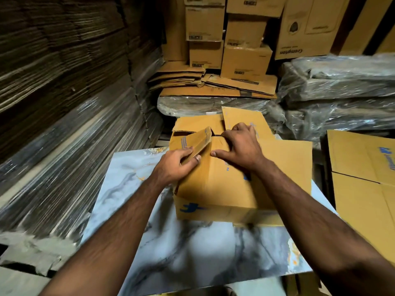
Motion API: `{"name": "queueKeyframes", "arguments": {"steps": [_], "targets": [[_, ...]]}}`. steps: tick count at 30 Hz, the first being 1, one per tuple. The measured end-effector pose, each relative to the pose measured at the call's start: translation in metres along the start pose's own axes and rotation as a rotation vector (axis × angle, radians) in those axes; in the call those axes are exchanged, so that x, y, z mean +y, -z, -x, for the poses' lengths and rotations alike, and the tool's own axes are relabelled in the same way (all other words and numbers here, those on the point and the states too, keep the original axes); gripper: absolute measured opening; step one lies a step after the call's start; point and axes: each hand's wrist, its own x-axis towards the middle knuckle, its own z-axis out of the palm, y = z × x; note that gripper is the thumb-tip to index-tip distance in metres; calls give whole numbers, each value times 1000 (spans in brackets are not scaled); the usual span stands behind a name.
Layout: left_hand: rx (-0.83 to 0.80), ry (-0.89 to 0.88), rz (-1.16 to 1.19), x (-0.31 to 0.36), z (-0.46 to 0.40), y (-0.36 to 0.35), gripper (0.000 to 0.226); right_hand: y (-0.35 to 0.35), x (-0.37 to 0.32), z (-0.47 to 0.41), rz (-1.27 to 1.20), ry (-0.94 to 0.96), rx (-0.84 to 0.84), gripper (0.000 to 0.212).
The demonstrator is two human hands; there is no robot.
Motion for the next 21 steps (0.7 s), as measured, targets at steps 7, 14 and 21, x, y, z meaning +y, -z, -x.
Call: {"name": "queueKeyframes", "arguments": {"steps": [7, 14, 21], "targets": [[-86, 181, 398, -16, 5, -8, 100, 36, -29, 29, -3, 65, 130, 49], [-249, 191, 612, -21, 15, -6, 81, 73, -58, 72, -1, 26, 83, 28], [-463, 343, 719, -31, 49, -9, 103, 92, -65, 94, -38, -7, -191, 16]]}}
